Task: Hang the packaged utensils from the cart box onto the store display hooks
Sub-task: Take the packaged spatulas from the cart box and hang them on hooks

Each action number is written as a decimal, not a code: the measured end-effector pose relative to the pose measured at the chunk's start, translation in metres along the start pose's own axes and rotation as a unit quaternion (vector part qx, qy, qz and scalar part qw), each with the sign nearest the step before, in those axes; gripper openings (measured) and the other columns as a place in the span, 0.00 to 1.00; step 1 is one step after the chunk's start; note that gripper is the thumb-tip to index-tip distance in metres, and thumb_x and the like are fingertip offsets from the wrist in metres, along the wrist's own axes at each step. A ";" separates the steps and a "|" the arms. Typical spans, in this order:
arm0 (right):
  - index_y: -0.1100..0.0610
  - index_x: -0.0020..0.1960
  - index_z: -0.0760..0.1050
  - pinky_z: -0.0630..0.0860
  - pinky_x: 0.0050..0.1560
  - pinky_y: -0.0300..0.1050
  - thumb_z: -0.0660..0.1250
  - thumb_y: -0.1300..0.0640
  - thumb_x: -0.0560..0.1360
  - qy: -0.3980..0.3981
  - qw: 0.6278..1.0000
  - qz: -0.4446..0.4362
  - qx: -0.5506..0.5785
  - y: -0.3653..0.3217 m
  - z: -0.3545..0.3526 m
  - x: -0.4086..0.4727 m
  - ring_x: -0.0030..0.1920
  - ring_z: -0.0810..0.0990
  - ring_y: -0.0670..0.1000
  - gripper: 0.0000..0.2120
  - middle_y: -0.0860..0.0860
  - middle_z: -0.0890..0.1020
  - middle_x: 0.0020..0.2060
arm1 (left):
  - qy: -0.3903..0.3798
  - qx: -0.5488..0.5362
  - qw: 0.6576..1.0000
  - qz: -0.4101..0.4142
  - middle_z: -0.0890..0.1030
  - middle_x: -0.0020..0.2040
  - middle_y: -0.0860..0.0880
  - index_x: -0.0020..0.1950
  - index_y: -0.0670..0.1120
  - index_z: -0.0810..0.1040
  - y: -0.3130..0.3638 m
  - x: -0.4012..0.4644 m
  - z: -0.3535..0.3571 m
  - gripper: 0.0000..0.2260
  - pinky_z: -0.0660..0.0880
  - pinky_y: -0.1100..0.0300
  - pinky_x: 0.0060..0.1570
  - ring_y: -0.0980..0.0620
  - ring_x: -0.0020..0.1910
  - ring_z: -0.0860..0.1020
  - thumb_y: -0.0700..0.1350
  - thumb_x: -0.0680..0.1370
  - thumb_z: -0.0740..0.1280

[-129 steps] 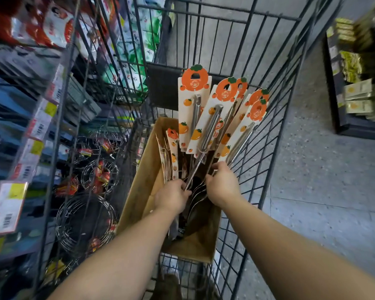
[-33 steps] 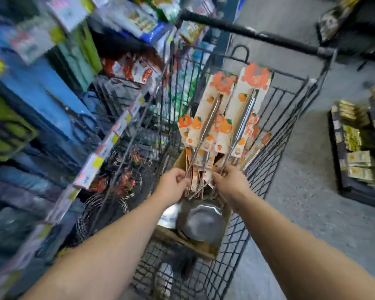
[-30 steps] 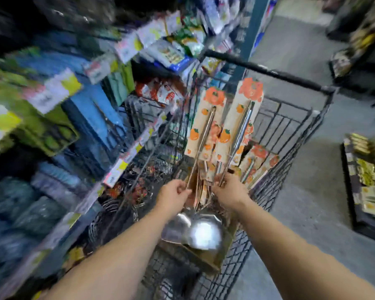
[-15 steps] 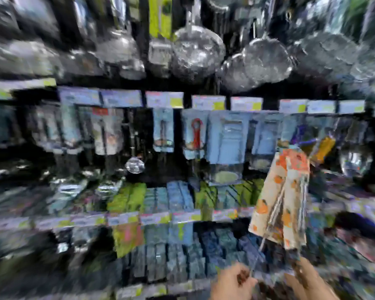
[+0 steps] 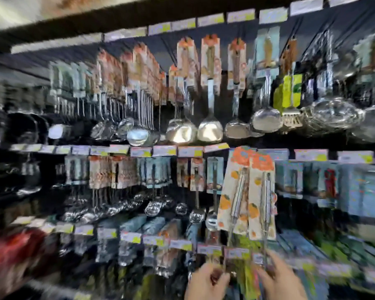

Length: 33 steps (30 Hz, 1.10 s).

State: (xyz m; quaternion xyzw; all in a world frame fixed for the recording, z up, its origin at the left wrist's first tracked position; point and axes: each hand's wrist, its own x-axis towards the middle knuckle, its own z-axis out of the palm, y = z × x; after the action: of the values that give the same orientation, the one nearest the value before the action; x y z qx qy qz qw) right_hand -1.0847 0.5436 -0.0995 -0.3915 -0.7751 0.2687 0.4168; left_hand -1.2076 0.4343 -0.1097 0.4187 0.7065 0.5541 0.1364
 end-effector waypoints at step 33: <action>0.56 0.74 0.61 0.79 0.53 0.52 0.62 0.57 0.79 -0.019 0.973 -0.230 -0.031 -0.389 0.135 0.290 0.48 0.77 0.56 0.25 0.54 0.77 0.51 | 0.293 0.001 0.927 0.233 0.80 0.37 0.52 0.56 0.48 0.81 0.085 0.293 -0.322 0.11 0.72 0.57 0.47 0.50 0.43 0.78 0.44 0.75 0.70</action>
State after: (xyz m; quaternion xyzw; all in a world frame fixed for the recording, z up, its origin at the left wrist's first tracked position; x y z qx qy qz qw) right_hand -1.4495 0.5585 0.2477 -0.2105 -0.8601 0.1488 0.4403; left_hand -1.5611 0.4394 0.1586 0.3906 0.5979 0.6678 -0.2098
